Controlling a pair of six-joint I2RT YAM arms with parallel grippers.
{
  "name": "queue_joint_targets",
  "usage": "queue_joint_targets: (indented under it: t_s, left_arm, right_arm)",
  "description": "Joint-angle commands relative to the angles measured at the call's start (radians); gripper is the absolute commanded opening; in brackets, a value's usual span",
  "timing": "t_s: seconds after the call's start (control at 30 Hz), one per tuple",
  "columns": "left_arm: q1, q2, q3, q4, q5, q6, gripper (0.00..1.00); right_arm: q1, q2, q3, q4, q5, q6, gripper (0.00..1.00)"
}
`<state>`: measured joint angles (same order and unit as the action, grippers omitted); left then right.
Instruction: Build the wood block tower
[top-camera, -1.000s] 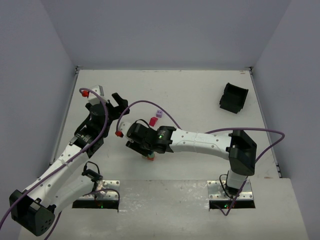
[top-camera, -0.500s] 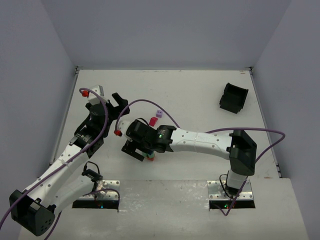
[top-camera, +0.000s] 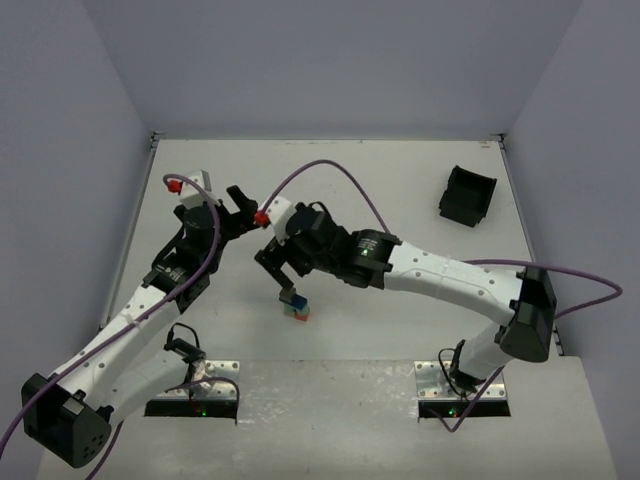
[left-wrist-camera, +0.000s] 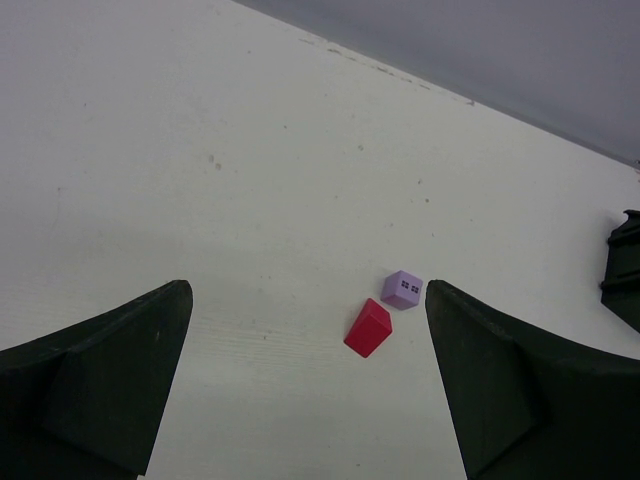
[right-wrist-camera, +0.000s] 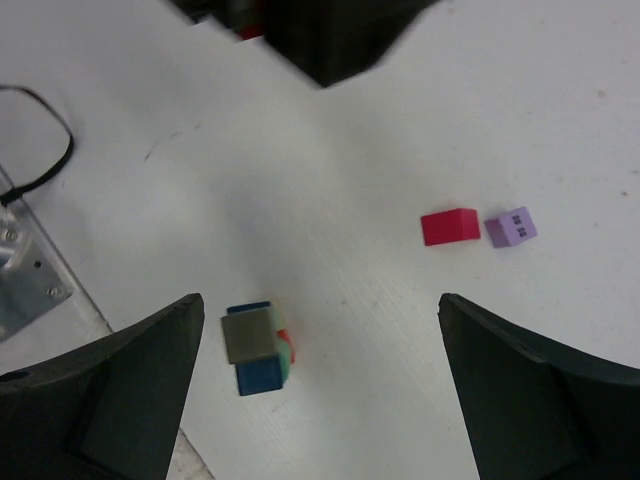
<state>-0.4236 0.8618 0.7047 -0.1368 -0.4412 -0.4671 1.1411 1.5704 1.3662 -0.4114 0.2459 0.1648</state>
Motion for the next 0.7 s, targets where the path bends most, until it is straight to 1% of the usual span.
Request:
queue_joint_targets:
  t_s: [0.0, 0.13, 0.2, 0.27, 0.33, 0.4, 0.43, 0.57, 0.67]
  left_arm:
    - [0.006, 0.024, 0.017, 0.034, 0.000, 0.009, 1.00]
    - [0.006, 0.034, 0.018, 0.037, 0.004, 0.010, 1.00]
    - [0.006, 0.039, 0.021, 0.037, 0.006, 0.010, 1.00]
    - [0.006, 0.046, 0.021, 0.039, 0.003, 0.010, 1.00]
    - [0.006, 0.057, 0.023, 0.040, 0.001, 0.014, 1.00]
    - [0.006, 0.073, 0.028, 0.040, -0.005, 0.016, 1.00]
    - [0.008, 0.079, 0.030, 0.040, -0.008, 0.016, 1.00]
    - [0.006, 0.111, 0.041, 0.039, -0.008, 0.020, 1.00]
    - [0.006, 0.128, 0.046, 0.033, -0.028, 0.020, 1.00]
  right_arm:
    - [-0.181, -0.101, -0.075, 0.094, -0.017, 0.058, 0.99]
    - [-0.325, -0.168, -0.230, 0.244, -0.095, -0.082, 0.99]
    - [-0.406, -0.158, -0.283, 0.281, -0.144, -0.139, 0.99]
    - [-0.453, -0.136, -0.323, 0.323, -0.262, -0.249, 0.99]
    - [-0.485, -0.091, -0.343, 0.368, -0.326, -0.325, 0.99]
    - [-0.502, -0.022, -0.335, 0.390, -0.393, -0.405, 0.99]
    - [-0.504, 0.012, -0.320, 0.391, -0.398, -0.424, 0.99]
    - [-0.514, 0.191, -0.228, 0.385, -0.382, -0.494, 0.99]
    - [-0.520, 0.300, -0.156, 0.369, -0.359, -0.498, 0.99]
